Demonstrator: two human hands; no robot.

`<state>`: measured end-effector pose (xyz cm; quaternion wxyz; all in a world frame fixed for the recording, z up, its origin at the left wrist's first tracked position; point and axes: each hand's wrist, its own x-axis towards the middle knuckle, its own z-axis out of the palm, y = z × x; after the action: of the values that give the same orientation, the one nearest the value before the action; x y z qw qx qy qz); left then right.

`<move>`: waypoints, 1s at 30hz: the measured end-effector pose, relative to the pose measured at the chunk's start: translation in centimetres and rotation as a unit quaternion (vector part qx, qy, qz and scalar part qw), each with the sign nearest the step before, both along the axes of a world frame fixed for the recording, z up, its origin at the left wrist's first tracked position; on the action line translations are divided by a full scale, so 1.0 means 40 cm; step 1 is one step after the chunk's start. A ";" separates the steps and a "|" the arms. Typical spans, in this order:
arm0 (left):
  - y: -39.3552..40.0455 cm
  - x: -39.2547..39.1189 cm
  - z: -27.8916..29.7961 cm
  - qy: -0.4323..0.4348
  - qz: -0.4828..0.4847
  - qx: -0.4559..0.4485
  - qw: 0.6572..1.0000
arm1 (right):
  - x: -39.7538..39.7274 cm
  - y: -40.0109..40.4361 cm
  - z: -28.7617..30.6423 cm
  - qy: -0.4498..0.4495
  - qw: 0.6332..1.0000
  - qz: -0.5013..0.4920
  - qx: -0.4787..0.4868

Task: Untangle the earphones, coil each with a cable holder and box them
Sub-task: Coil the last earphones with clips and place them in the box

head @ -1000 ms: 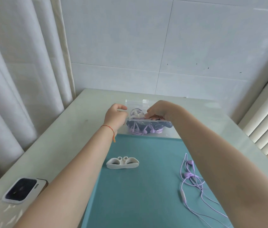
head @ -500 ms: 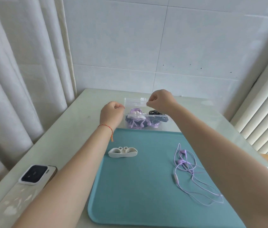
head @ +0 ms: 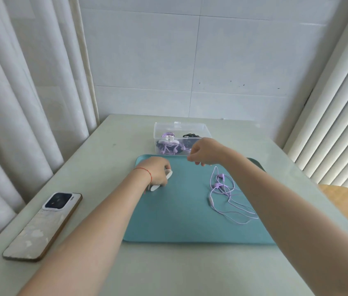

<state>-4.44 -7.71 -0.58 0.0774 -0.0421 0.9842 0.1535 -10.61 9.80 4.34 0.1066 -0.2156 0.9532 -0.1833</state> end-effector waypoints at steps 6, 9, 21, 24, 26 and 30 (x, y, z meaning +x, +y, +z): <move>0.060 -0.034 -0.044 0.120 0.040 0.031 0.991 | 0.021 0.100 0.002 0.048 0.998 -0.024 0.021; 0.084 -0.046 -0.055 0.107 0.055 0.009 0.993 | 0.023 0.148 -0.006 0.029 0.995 -0.047 0.080; 0.285 -0.077 -0.010 0.030 -0.030 0.146 0.988 | 0.000 0.209 -0.091 -0.168 0.981 -0.039 0.084; 0.288 -0.077 -0.027 0.024 0.008 0.173 0.985 | 0.003 0.206 -0.096 -0.149 0.984 -0.016 0.093; 0.279 -0.074 -0.035 0.015 0.038 0.218 0.975 | 0.007 0.203 -0.094 -0.126 0.986 0.000 0.108; 0.255 -0.062 -0.031 0.009 0.066 0.256 0.964 | 0.009 0.195 -0.084 -0.090 0.993 0.010 0.069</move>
<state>-6.91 2.49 -1.83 0.0663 -0.0838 0.9078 0.4056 -10.24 17.59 1.00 0.2085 -0.1997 0.9479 -0.1345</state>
